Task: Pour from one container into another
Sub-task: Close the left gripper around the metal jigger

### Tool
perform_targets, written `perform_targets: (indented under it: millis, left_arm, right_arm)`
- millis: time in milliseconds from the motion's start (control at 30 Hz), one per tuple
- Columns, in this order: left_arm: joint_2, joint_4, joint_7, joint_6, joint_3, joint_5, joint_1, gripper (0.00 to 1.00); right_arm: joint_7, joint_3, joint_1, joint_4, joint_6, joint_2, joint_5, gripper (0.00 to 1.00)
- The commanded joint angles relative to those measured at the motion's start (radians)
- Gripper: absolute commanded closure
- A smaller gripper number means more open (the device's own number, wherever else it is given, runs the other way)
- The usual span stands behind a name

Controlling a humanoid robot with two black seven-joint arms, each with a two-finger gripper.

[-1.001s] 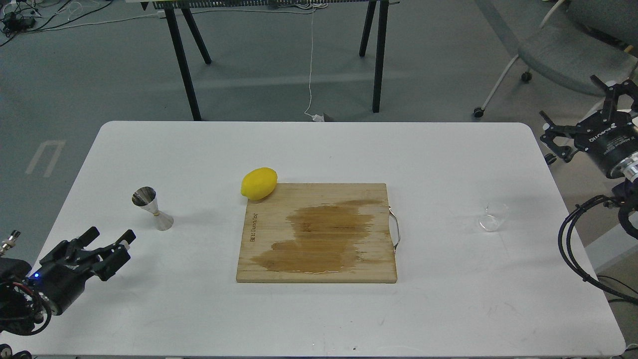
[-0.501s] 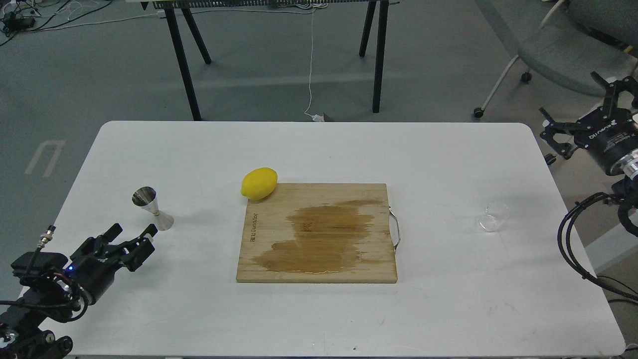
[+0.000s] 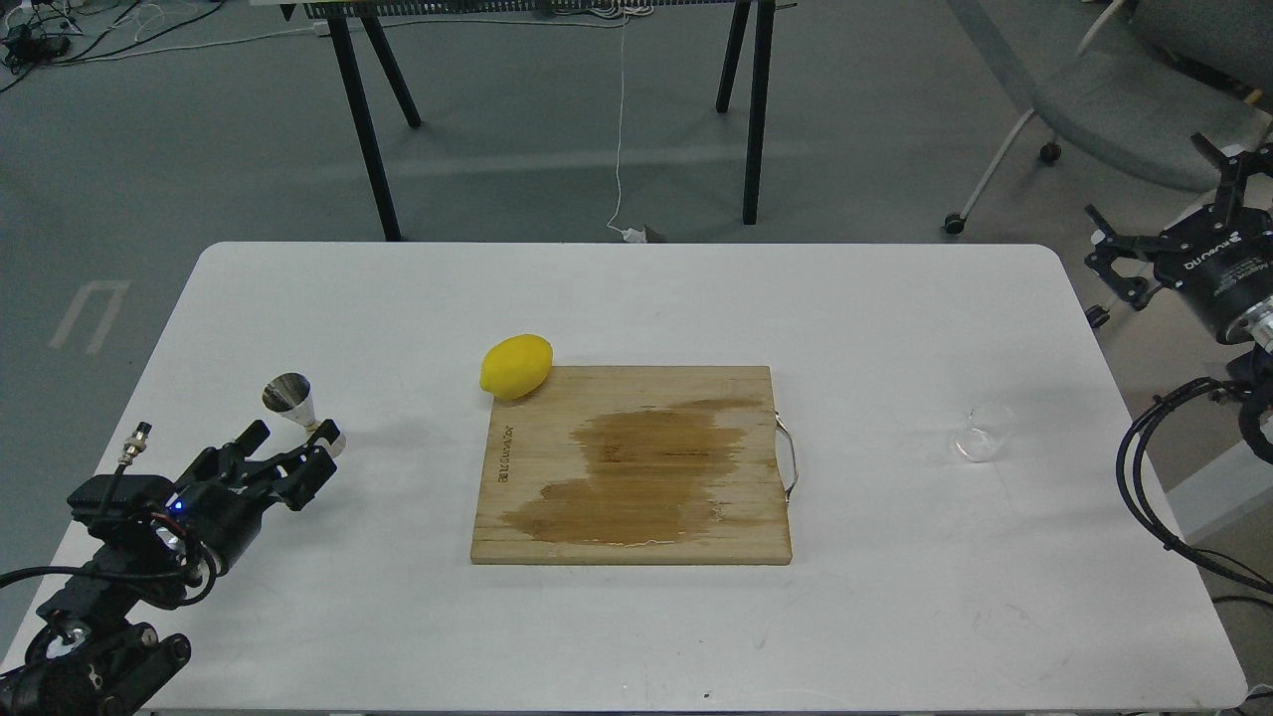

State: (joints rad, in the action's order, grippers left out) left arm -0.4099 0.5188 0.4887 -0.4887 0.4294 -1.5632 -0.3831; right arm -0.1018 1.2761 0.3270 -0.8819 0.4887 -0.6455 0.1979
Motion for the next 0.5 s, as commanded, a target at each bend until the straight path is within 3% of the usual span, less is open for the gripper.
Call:
perform_targets:
  millis: [0,467]
  left_arm:
    - [0.029,-0.034,0.0,0.0,0.0,0.0,-0.02,0.01]
    - [0.114,-0.117,0.0,0.0,0.0,0.003,-0.072,0.01]
  right_arm:
    - [0.001,0.002,0.001,0.0,0.0,0.0,0.0,0.01]
    - [-0.001,0.009,0.0,0.0,0.0,-0.002,0.002,0.01]
